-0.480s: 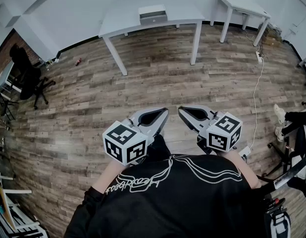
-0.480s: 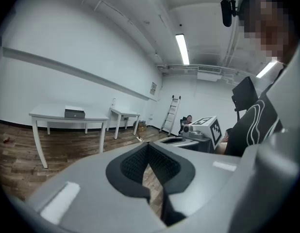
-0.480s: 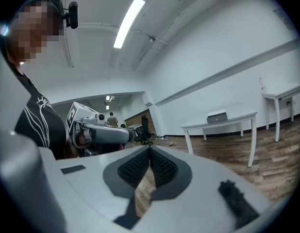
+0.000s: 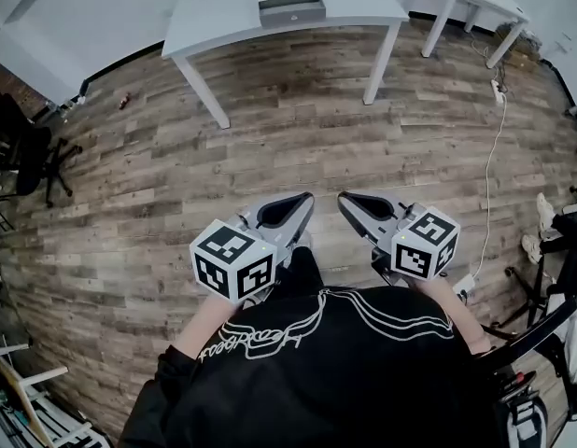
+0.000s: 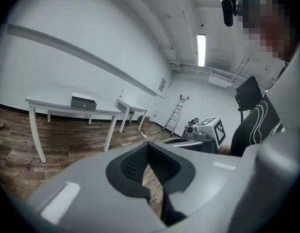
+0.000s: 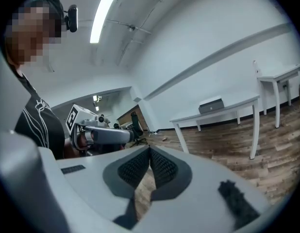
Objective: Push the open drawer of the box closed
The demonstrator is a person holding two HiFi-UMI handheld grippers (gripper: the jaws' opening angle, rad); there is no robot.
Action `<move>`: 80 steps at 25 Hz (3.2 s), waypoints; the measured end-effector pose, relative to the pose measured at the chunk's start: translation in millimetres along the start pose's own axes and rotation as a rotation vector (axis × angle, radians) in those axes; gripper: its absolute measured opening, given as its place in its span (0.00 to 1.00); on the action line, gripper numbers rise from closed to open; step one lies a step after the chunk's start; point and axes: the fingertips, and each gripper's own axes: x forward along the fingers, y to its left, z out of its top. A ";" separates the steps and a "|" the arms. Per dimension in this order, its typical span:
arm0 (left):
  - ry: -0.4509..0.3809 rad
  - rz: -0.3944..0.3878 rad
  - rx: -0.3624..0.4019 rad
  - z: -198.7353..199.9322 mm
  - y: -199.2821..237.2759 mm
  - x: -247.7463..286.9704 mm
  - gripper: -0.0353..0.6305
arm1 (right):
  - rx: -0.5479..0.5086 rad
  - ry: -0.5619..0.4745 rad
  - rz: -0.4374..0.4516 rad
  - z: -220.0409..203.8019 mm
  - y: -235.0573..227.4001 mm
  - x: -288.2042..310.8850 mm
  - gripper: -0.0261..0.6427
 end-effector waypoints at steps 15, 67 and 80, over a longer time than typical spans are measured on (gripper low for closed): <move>-0.031 -0.037 -0.044 126.0 223.5 59.2 0.06 | -0.032 -0.017 -0.070 115.1 -135.5 176.0 0.05; 0.237 -0.033 -0.175 201.8 538.8 300.3 0.06 | -0.152 0.276 -0.318 163.4 -532.1 428.6 0.17; 0.244 -0.045 -0.196 201.5 556.2 305.0 0.06 | -0.105 0.276 -0.339 160.6 -537.5 432.7 0.14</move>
